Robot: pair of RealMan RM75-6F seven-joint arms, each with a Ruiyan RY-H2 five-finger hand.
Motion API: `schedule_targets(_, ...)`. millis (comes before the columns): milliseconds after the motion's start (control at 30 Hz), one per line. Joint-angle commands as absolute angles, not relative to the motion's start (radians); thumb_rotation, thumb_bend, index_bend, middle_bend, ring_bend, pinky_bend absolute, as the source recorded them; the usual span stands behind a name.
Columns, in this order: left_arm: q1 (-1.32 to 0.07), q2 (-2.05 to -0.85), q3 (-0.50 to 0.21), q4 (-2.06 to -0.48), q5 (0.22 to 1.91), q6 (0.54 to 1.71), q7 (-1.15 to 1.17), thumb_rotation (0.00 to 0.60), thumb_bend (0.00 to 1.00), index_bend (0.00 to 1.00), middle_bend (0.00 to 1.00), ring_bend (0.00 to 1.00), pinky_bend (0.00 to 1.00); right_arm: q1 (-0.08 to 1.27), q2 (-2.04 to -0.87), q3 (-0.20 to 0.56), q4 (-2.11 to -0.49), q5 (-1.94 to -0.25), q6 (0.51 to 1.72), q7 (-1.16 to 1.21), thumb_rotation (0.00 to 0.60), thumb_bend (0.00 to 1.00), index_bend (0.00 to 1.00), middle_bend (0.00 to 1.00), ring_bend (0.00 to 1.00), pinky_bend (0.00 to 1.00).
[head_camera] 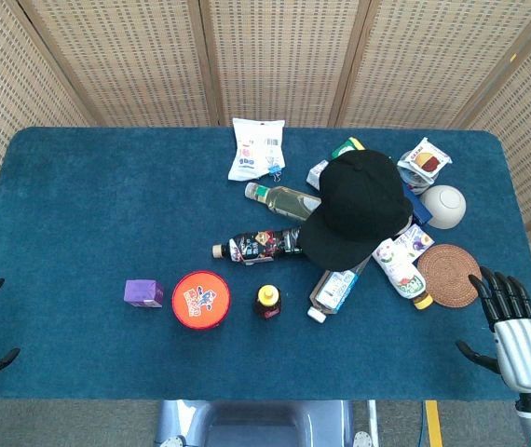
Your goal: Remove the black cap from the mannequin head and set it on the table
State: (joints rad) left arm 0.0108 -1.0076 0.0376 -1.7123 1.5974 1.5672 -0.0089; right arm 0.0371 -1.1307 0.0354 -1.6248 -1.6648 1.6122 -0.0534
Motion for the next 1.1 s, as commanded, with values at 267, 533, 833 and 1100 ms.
schedule_targets(267,0.010,-1.002,0.041,-1.714,1.602,1.562,-0.015,0.600,0.12,0.00,0.00,0.00,0.13,0.044,-1.136,0.034,-1.620,-1.659,1.595,-0.060,0.600,0.00,0.05,0.05,0.03,0.05)
schedule_targets(533,0.011,-0.982,0.057,-1.724,1.656,1.581,-0.060,0.600,0.12,0.00,0.00,0.00,0.13,0.072,-1.169,0.018,-1.576,-1.738,1.581,-0.115,0.600,0.00,0.05,0.07,0.05,0.08)
schedule_targets(833,0.012,-0.962,0.057,-1.760,1.686,1.605,-0.095,0.600,0.12,0.00,0.00,0.00,0.13,0.170,-1.256,0.020,-1.375,-1.936,1.623,-0.136,0.600,0.00,0.07,0.09,0.06,0.12)
schedule_targets(1100,0.003,-0.951,0.057,-1.761,1.669,1.581,-0.110,0.600,0.12,0.00,0.00,0.00,0.13,0.248,-1.293,0.046,-1.346,-1.997,1.608,-0.194,0.600,0.02,0.08,0.09,0.06,0.14)
